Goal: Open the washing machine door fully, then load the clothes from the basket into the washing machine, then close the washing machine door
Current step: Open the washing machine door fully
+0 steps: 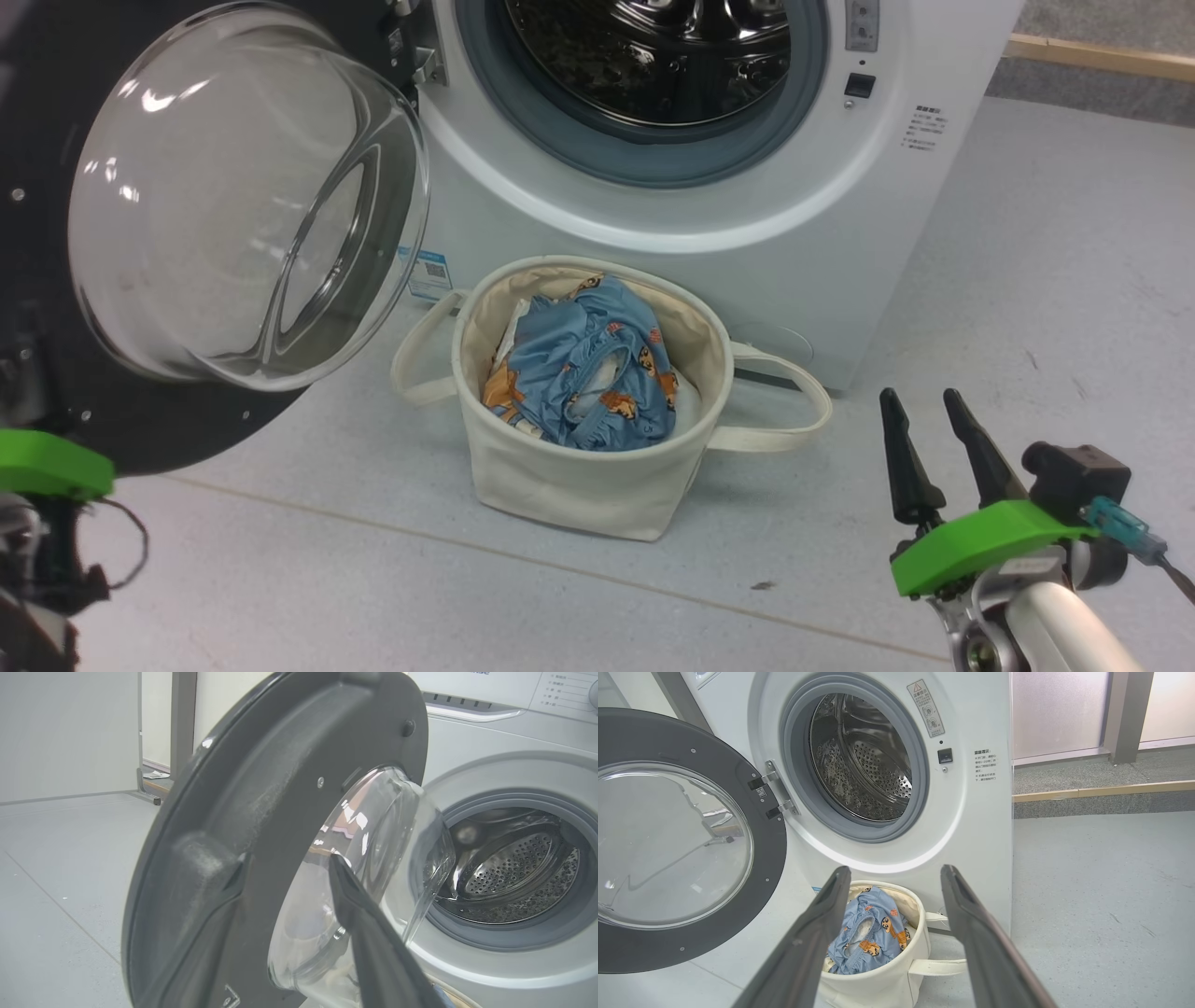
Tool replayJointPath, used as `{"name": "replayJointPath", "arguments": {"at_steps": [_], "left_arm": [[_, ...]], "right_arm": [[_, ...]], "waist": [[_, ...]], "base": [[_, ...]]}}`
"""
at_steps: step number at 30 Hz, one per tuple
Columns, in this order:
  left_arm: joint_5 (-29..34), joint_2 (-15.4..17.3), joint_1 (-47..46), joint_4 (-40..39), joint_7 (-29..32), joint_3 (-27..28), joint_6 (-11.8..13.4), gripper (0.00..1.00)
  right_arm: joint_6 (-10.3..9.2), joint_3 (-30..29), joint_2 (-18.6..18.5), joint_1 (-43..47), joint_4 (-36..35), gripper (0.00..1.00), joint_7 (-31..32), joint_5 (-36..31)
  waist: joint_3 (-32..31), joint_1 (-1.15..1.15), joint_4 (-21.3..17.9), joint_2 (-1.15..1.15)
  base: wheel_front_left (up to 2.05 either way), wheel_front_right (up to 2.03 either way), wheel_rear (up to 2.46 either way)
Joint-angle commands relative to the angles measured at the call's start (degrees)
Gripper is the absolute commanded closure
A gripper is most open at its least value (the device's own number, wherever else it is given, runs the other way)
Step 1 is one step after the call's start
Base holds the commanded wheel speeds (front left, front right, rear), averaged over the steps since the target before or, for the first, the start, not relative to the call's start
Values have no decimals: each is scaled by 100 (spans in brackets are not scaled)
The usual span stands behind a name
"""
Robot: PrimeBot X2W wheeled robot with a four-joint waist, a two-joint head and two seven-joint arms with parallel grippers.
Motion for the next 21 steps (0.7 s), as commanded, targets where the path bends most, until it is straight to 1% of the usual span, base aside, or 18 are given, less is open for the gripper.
{"name": "replayJointPath", "arguments": {"at_steps": [1, 6, 11, 12, 15, 21], "left_arm": [[46, 220, -32, -292, -61, 93, -21, 0], [86, 28, 262, -903, -59, -77, -59, 0], [6, -176, 611, -1450, 8, -287, -189, 0], [-16, -265, 785, -1613, 62, -405, -230, 0], [-2, -329, 1030, -1792, 132, -514, -234, 0], [-146, -405, 1278, -2044, 281, -521, -212, 0]], "right_arm": [[42, 73, -4, -123, -153, 0, -72, 8], [42, 73, 11, -119, -161, 0, -72, 7], [42, 122, 36, -115, -185, 0, -72, 24], [42, 135, 50, -88, -194, 0, -72, 55], [42, 175, 47, -50, -213, 0, -72, 70], [42, 225, -4, -63, -251, 0, -72, 64]], "waist": [[-19, 0, 18, 0], [-51, 0, 68, 0], [-126, 0, 65, 0], [-183, 0, 31, 0], [-224, 0, -87, 0], [-221, 0, -443, 0]], "base": [[0, 0, 0], [0, 0, 0], [0, 0, 0], [0, 0, 0], [0, 0, 0], [0, 0, 0]]}}
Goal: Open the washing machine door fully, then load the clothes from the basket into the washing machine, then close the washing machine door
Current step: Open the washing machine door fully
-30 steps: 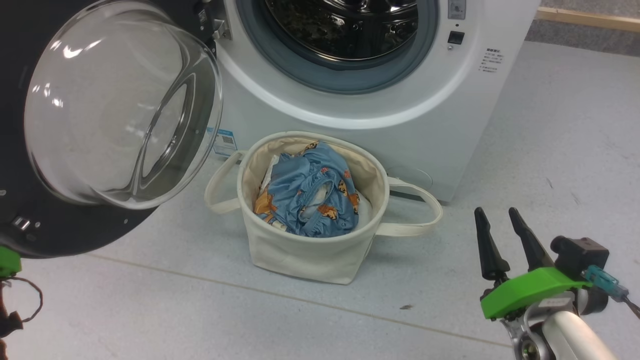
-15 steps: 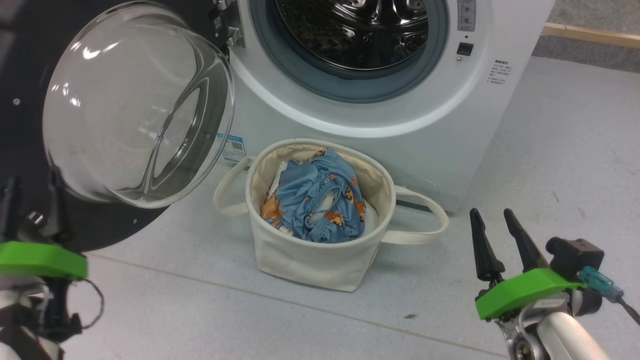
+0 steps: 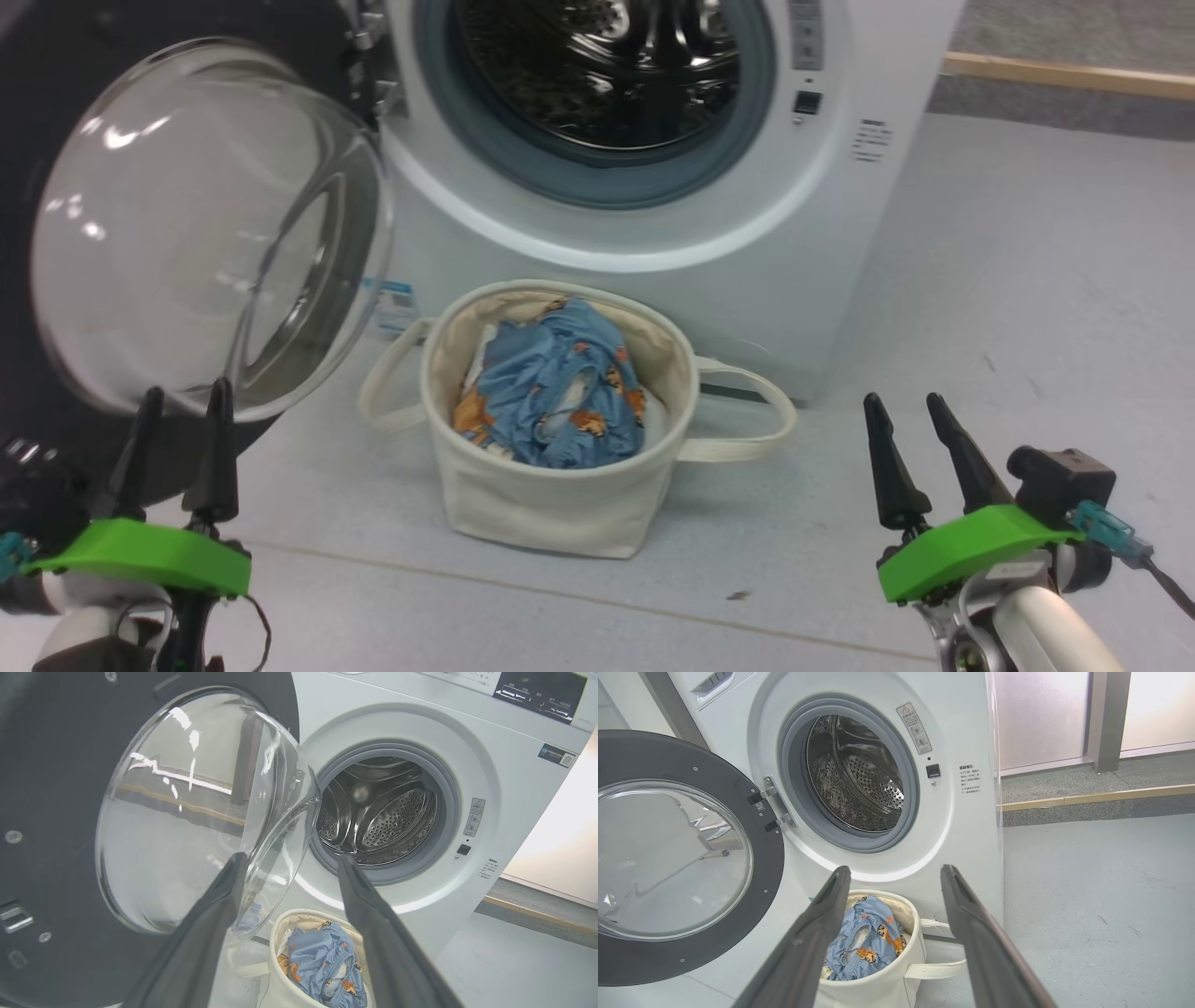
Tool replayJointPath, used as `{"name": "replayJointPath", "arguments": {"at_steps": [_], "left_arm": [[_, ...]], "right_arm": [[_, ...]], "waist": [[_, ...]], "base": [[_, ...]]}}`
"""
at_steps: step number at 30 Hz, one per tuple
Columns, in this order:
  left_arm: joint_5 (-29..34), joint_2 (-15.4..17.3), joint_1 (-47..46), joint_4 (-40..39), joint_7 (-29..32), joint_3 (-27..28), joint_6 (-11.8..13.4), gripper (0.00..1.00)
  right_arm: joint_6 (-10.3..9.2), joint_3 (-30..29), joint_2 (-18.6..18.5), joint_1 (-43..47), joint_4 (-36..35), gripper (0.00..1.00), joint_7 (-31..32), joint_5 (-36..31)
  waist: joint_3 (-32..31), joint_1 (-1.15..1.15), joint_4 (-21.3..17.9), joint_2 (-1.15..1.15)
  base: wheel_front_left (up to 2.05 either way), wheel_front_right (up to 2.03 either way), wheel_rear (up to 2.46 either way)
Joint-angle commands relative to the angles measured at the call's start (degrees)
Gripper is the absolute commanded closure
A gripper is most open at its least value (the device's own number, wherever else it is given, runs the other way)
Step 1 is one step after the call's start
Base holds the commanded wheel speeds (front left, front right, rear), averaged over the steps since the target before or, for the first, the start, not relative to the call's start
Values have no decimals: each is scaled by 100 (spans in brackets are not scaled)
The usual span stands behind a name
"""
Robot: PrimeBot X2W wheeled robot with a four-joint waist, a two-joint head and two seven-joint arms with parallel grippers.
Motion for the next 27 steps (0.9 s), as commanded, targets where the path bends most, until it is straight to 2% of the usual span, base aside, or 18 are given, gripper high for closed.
{"name": "replayJointPath", "arguments": {"at_steps": [1, 8, 12, 27], "left_arm": [[-45, 153, -192, -280, 25, 201, -6, 0], [-185, 255, 68, -516, 106, 345, 43, 0], [-230, 275, 171, -619, 130, 385, 68, 0], [-348, 290, 307, -672, 201, 335, 73, 0]], "right_arm": [[42, 103, -77, -90, -208, 0, -72, 11], [42, 126, -86, -131, -202, 0, -72, 42], [42, 115, -91, -144, -209, 0, -72, 57], [42, -161, -63, 4, -280, 0, -72, 52]], "waist": [[8, 0, -185, 0], [24, 0, -717, 0], [37, 0, -862, 0], [-17, 0, -847, 0]], "base": [[0, 0, 0], [0, 0, 0], [0, 0, 0], [0, 0, 0]]}}
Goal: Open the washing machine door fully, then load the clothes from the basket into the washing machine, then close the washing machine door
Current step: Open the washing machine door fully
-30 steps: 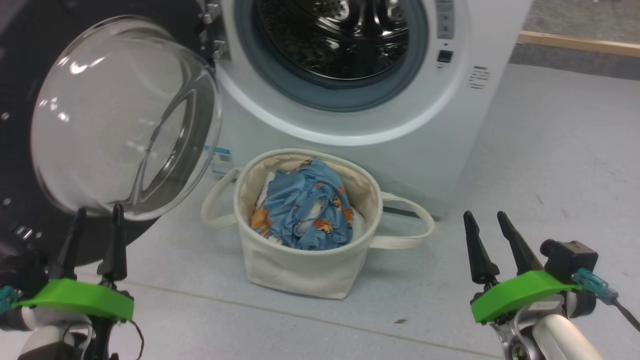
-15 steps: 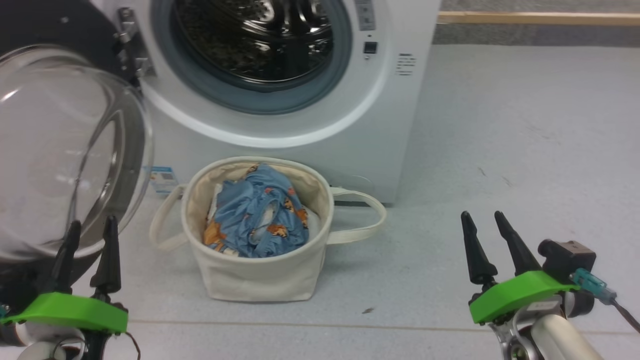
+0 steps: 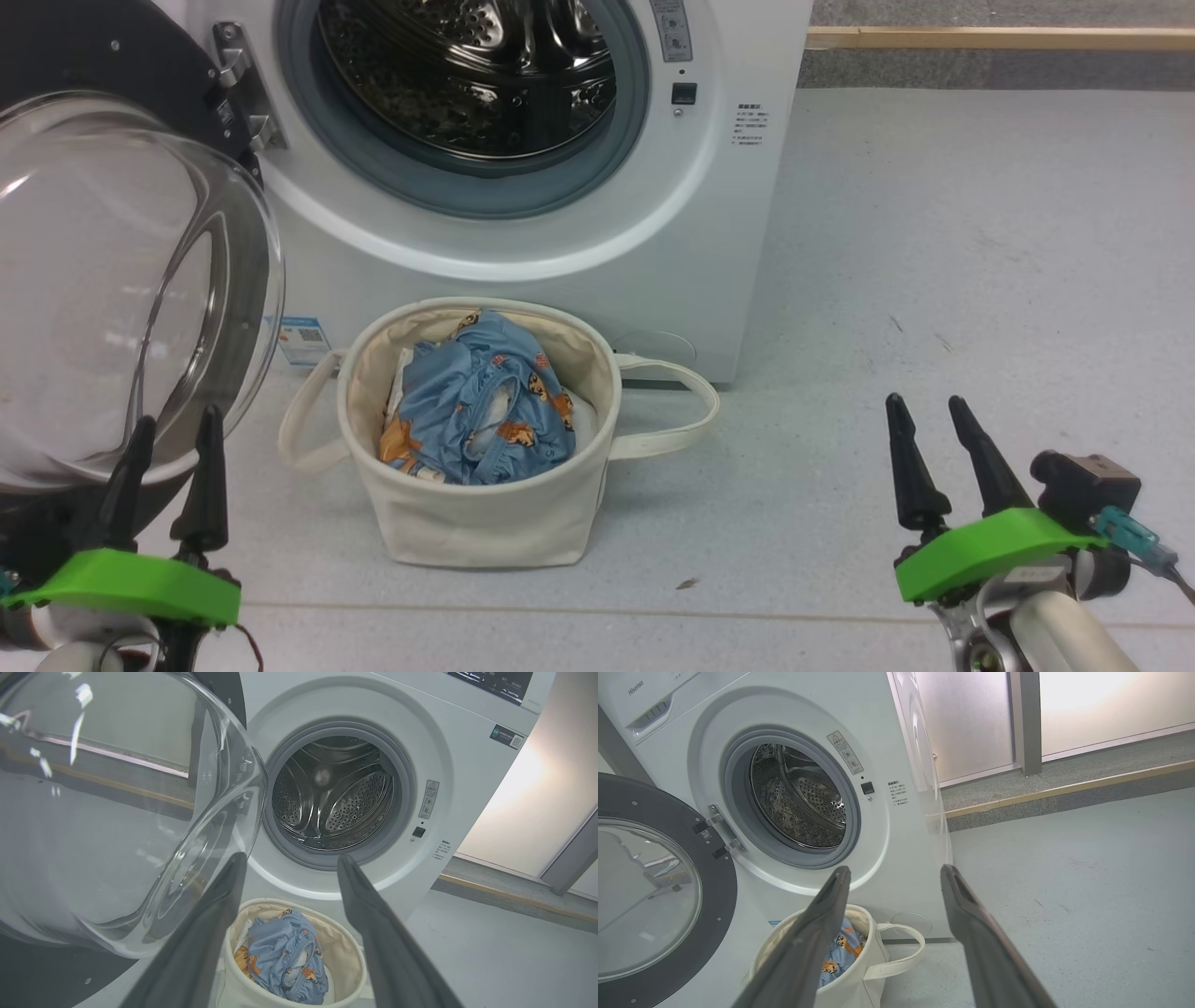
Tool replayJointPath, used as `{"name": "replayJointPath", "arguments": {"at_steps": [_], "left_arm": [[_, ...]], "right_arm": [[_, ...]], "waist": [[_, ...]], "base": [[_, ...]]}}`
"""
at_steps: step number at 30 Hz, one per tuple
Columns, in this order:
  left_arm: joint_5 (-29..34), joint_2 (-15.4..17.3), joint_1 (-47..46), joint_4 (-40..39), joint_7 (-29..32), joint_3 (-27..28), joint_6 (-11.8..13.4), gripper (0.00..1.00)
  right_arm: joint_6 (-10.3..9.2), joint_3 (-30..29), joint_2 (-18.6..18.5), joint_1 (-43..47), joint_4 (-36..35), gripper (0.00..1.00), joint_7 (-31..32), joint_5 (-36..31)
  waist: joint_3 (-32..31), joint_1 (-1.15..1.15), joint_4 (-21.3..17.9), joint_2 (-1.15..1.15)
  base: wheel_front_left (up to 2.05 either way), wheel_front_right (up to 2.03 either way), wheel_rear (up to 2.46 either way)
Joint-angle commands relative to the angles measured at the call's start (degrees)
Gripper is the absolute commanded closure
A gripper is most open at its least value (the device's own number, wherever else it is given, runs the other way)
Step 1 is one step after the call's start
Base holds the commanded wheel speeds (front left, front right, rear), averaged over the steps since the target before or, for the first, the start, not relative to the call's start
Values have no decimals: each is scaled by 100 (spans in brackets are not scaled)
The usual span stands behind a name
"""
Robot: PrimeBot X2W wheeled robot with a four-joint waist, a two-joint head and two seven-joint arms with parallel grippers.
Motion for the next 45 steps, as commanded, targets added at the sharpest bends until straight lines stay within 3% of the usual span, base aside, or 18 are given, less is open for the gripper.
{"name": "replayJointPath", "arguments": {"at_steps": [1, 45], "left_arm": [[-50, 239, -150, -168, -22, 213, 25, 0], [-120, 337, -324, 28, -116, 22, 87, 0]], "right_arm": [[42, 55, -43, -129, -206, 0, -72, -11], [42, 42, -12, -174, -170, 0, -72, -95]], "waist": [[-2, 0, 24, 0], [94, 0, 219, 0]], "base": [[0, 0, 0], [6, -3, -2]]}}
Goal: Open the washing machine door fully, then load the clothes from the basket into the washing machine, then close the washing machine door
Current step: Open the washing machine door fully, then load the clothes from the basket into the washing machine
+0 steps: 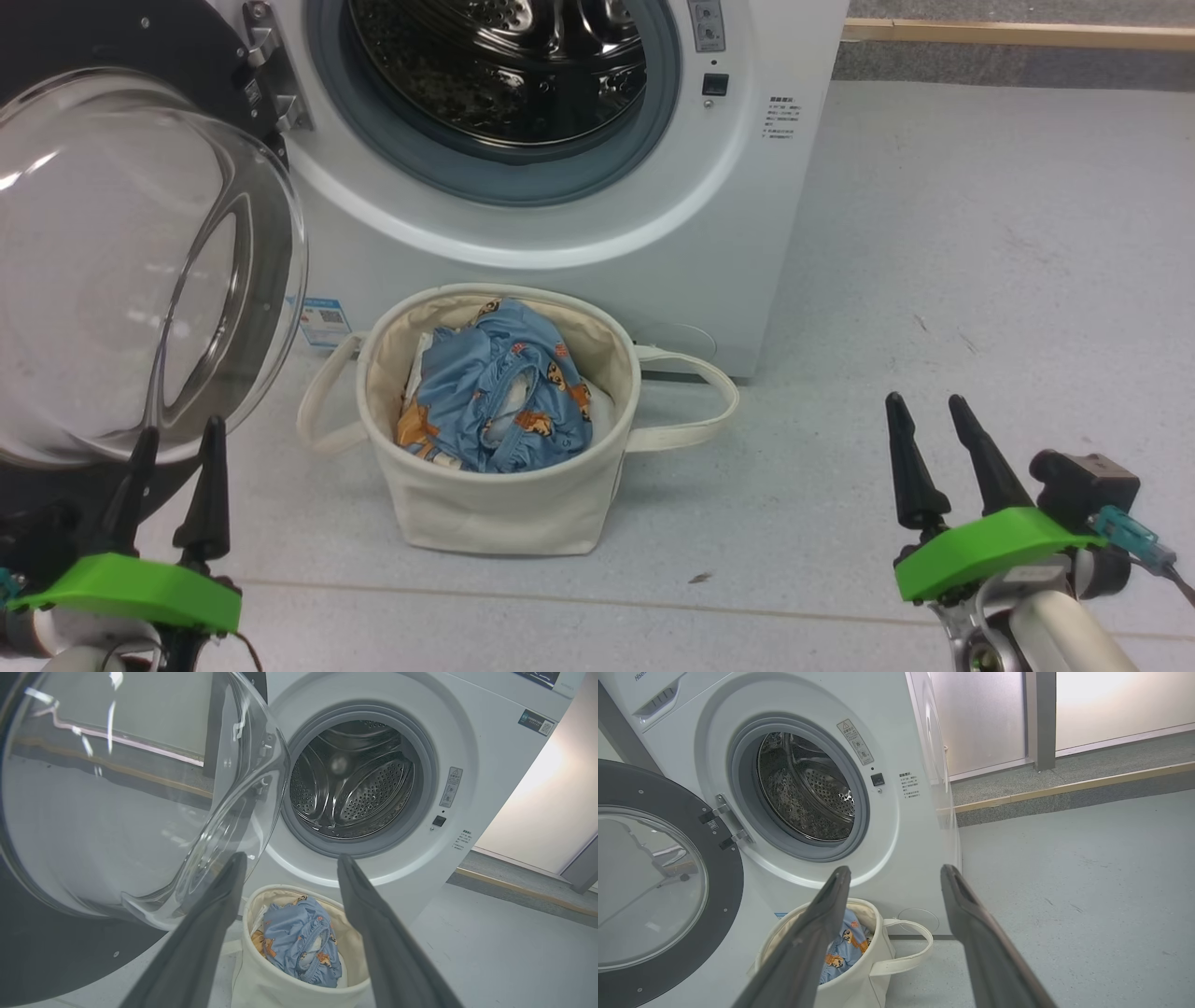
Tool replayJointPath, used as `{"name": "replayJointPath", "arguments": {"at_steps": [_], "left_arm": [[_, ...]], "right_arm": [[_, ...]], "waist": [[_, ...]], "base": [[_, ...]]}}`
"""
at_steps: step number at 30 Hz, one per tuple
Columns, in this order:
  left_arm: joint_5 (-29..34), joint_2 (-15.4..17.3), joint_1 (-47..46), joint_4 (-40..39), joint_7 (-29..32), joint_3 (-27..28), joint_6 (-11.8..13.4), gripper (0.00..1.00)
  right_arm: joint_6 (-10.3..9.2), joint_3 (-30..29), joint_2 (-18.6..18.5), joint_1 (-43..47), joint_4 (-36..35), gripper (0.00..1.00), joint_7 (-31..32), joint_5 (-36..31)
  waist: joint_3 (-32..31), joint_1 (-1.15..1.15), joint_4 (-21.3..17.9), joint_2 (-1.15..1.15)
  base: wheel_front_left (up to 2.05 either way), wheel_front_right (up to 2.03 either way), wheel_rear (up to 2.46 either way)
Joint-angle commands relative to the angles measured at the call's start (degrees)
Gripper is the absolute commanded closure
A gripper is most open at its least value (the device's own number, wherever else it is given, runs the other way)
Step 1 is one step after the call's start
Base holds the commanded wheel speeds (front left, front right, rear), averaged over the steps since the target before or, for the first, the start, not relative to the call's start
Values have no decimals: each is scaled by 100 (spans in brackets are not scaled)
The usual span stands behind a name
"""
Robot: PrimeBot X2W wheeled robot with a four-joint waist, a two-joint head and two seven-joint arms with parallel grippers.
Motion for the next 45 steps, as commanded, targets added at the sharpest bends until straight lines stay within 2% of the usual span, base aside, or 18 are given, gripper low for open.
{"name": "replayJointPath", "arguments": {"at_steps": [1, 29, 45], "left_arm": [[-32, 217, -317, -159, -65, 188, 37, 0], [-106, 279, -298, -162, -84, 101, 99, 0], [-134, 350, -286, -153, -92, 144, 267, 0]], "right_arm": [[42, 71, -31, -167, -160, 0, -72, -43], [42, 64, -11, -193, -129, 0, -72, -70], [42, 106, -6, -161, -134, 0, -72, -56]], "waist": [[1, 0, 5, 0], [1, 0, 52, 0], [-26, 0, 100, 0]], "base": [[42, -25, -17], [101, -61, -41], [107, -89, -17]]}}
